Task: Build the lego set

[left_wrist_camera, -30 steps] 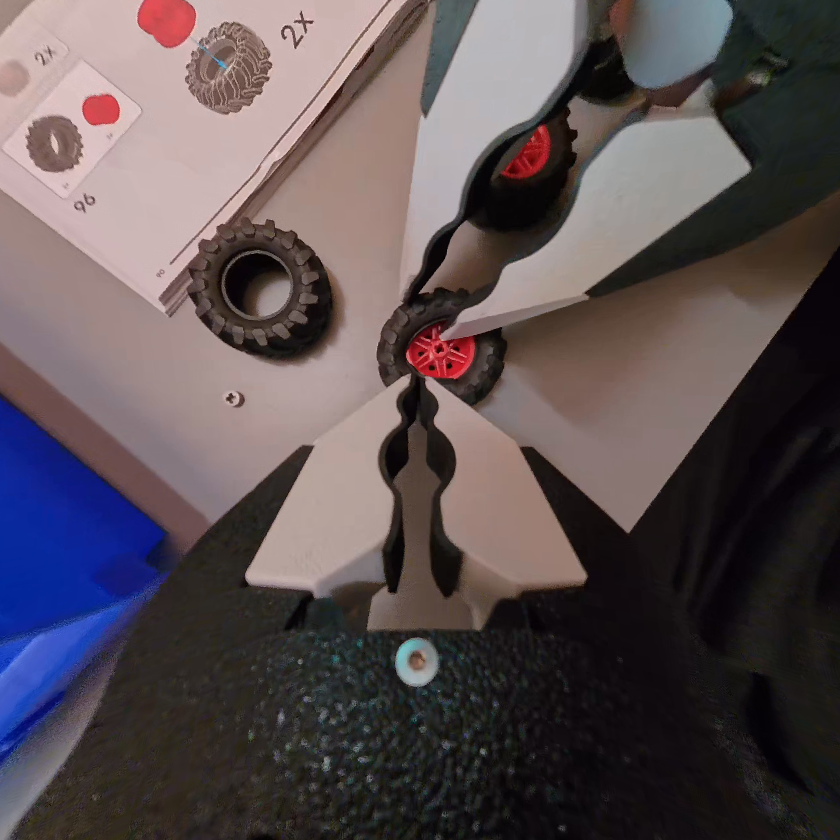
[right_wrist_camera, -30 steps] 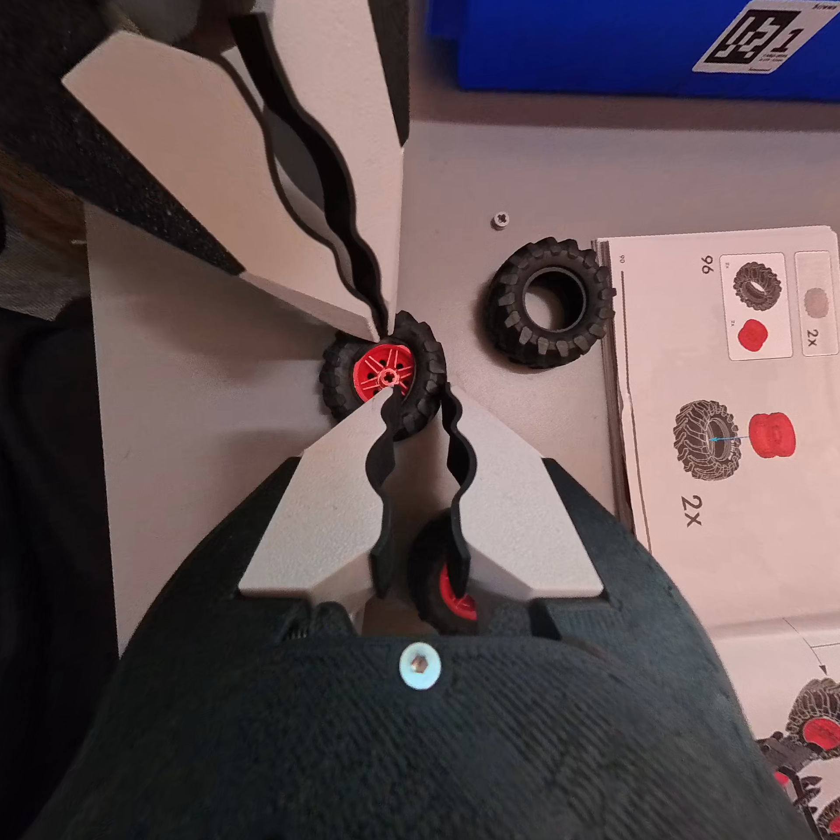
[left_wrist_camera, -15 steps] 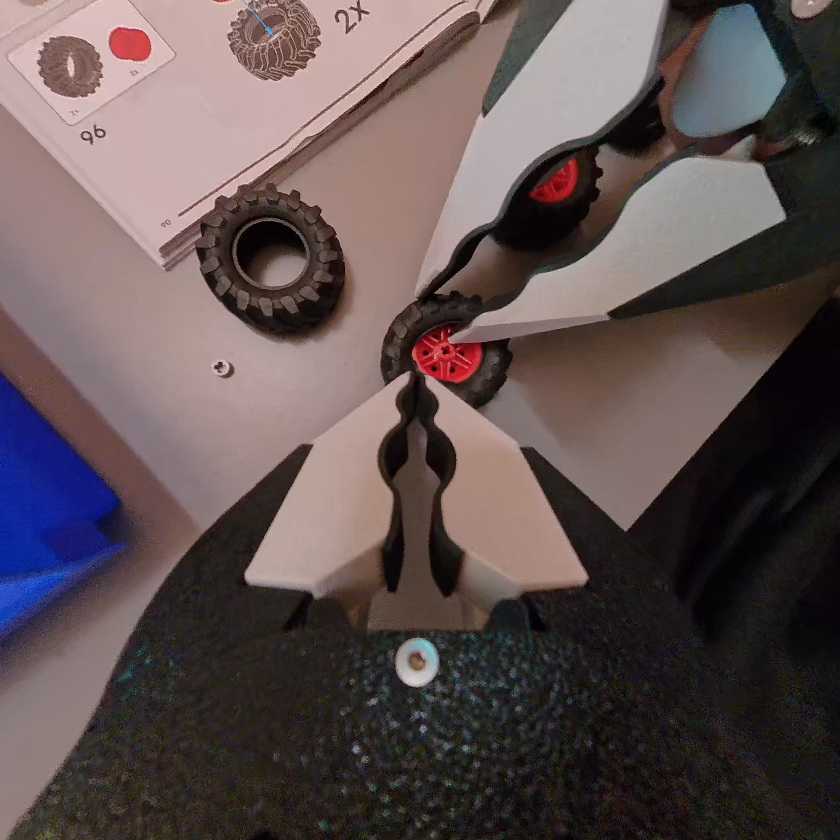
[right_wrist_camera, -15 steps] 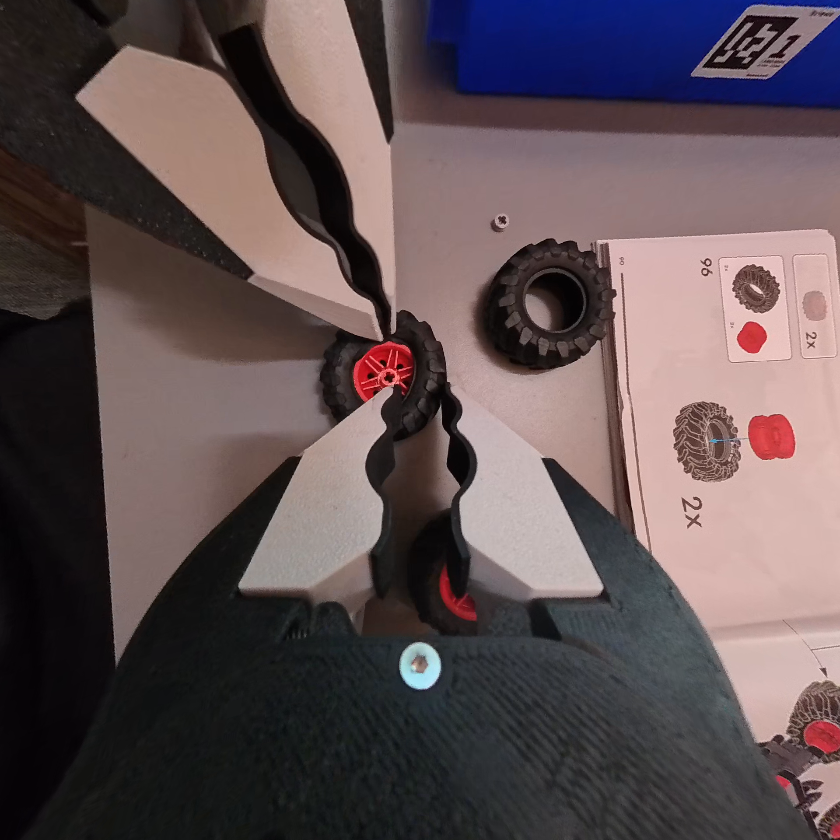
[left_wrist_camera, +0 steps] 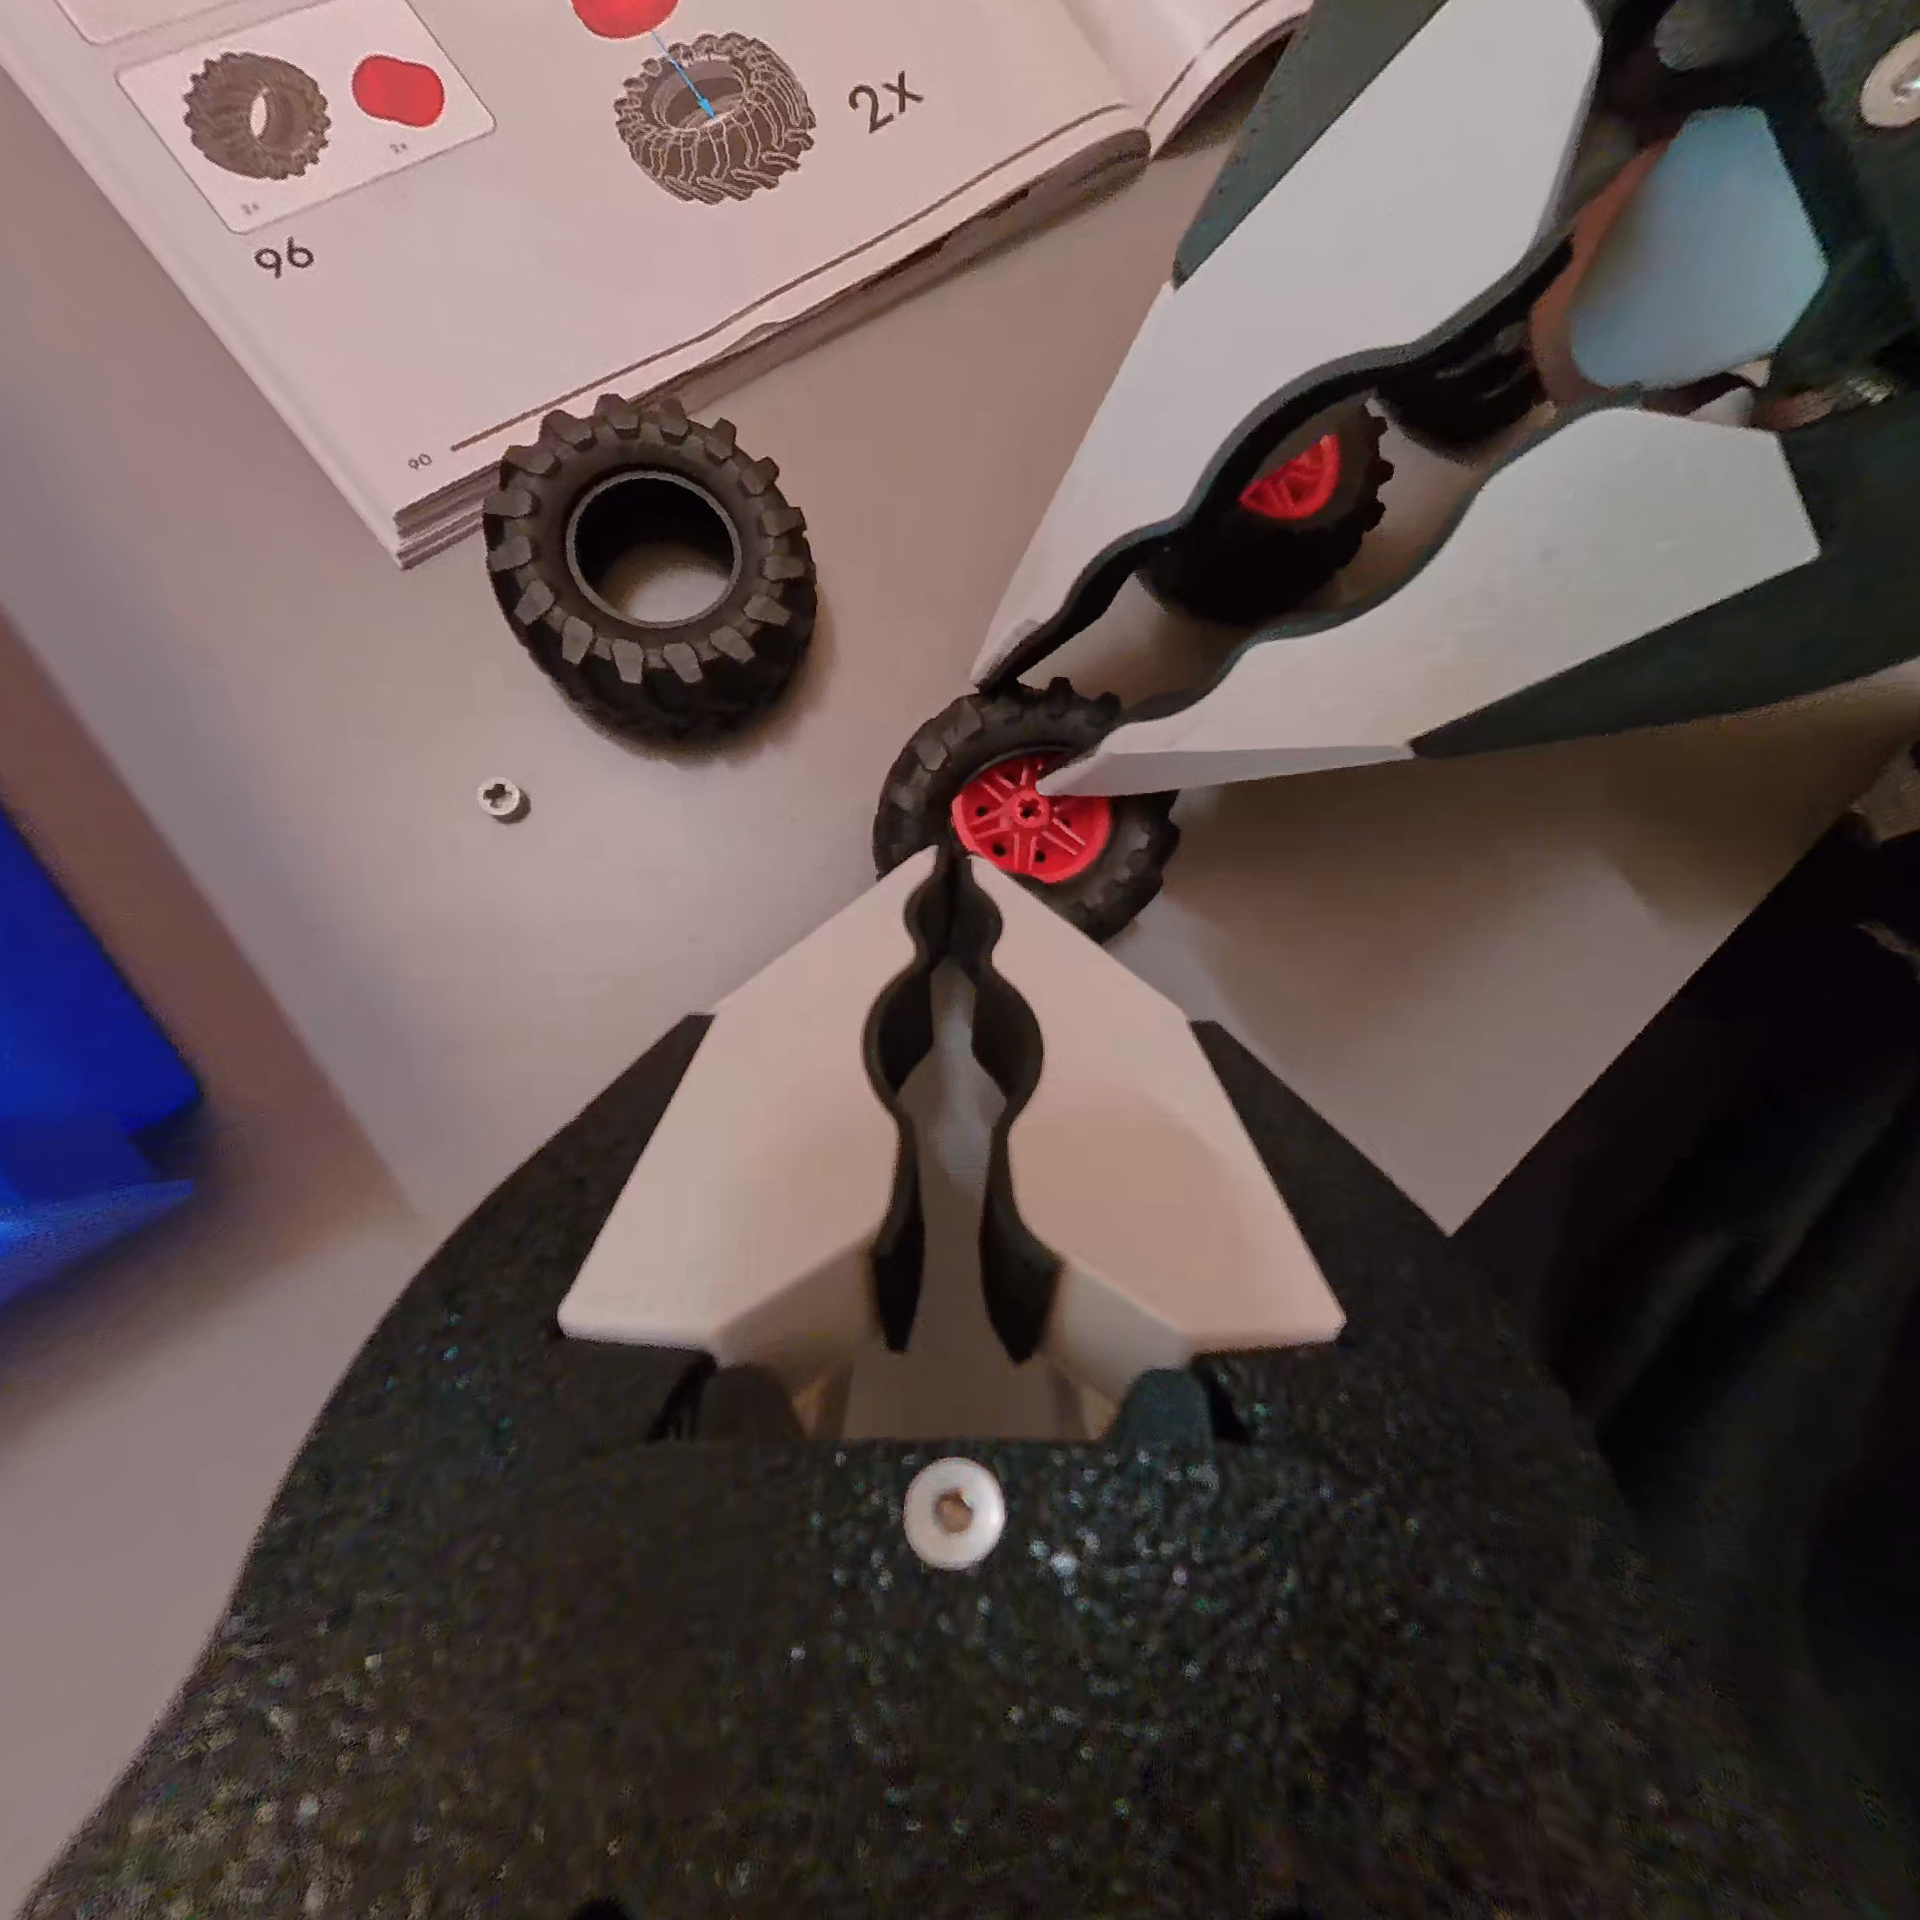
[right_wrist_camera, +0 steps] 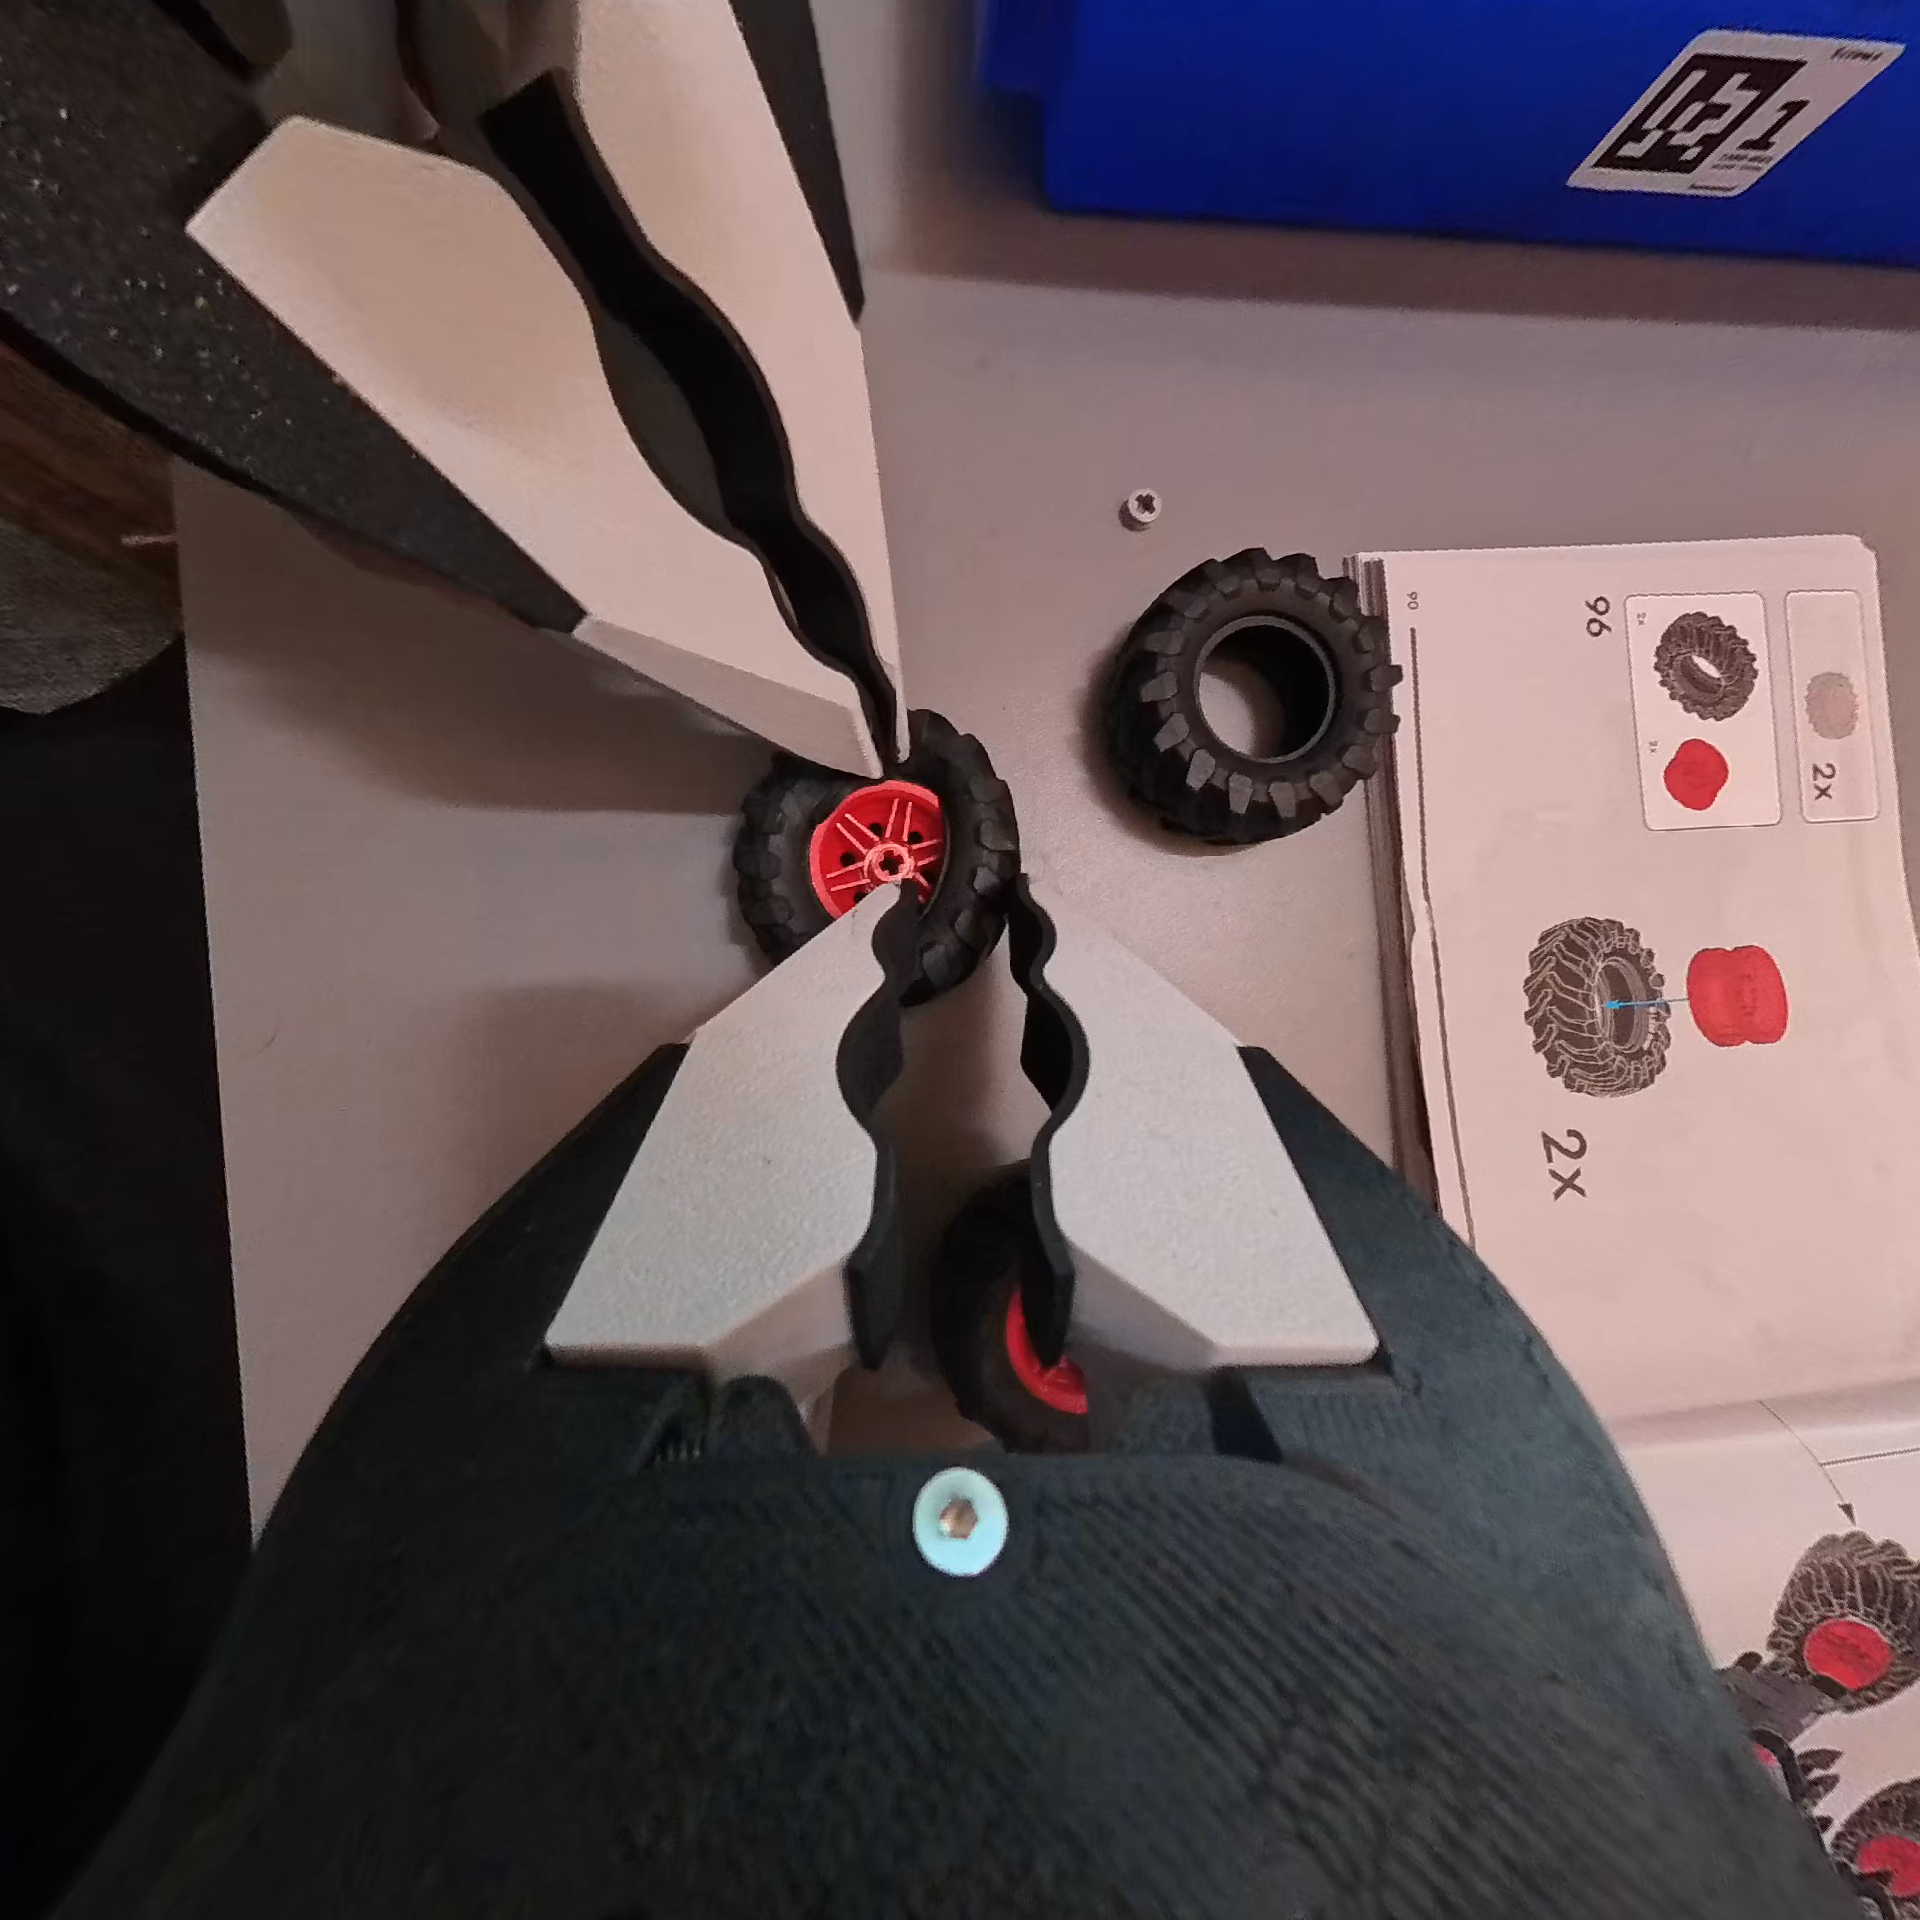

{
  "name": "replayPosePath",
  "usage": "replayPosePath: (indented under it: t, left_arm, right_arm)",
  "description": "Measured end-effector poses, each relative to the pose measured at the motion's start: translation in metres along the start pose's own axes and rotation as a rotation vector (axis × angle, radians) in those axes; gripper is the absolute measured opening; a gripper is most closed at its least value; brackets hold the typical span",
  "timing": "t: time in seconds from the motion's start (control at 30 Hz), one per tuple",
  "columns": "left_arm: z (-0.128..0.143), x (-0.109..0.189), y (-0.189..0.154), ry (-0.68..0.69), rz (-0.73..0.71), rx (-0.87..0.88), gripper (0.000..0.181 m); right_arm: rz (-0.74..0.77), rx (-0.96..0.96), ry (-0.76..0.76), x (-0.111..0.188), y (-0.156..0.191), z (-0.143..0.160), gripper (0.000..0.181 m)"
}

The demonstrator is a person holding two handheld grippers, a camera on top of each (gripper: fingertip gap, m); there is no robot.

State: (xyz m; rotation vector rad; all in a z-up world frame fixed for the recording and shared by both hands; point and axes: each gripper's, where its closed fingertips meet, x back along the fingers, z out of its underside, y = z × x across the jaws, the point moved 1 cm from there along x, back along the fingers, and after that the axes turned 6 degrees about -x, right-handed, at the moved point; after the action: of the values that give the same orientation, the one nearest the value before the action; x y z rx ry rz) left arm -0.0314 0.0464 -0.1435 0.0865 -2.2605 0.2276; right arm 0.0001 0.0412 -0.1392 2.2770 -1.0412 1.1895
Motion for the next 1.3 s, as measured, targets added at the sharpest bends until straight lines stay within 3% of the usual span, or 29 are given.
replayPosePath:
  t: [0.03, 0.27, 0.57, 0.67, 0.77, 0.83, 1.13, 1.3]
  left_arm:
    - [0.000, 0.000, 0.000, -0.006, -0.023, -0.025, 0.000]
    - [-0.007, 0.006, -0.002, 0.029, -0.046, -0.151, 0.000]
    - [-0.014, -0.001, -0.002, 0.026, -0.095, -0.569, 0.000]
    - [-0.017, 0.004, -0.003, 0.002, -0.086, -0.574, 0.000]
    - [-0.016, 0.012, -0.013, -0.006, 0.021, -0.564, 0.000]
    - [-0.011, 0.012, -0.011, 0.049, 0.041, -0.565, 0.000]
    - [-0.001, 0.008, -0.006, 0.212, -0.004, -0.581, 0.000]
    - [0.002, 0.004, -0.005, 0.188, -0.008, -0.542, 0.000]
  right_arm:
    - [0.002, 0.000, 0.001, 0.000, 0.000, 0.000, 0.016]
    - [-0.006, -0.004, -0.017, 0.000, 0.000, 0.000, 0.017]
    - [0.007, 0.011, 0.005, 0.000, 0.000, 0.000, 0.017]
    - [0.008, 0.012, 0.008, 0.000, 0.000, 0.000, 0.017]
    - [0.008, 0.009, 0.006, 0.000, 0.000, 0.000, 0.017]
    - [0.016, 0.013, 0.010, 0.000, 0.000, 0.000, 0.017]
    - [0.001, -0.020, -0.022, 0.000, 0.000, 0.000, 0.017]
    - [0.010, -0.036, -0.040, 0.000, 0.000, 0.000, 0.016]
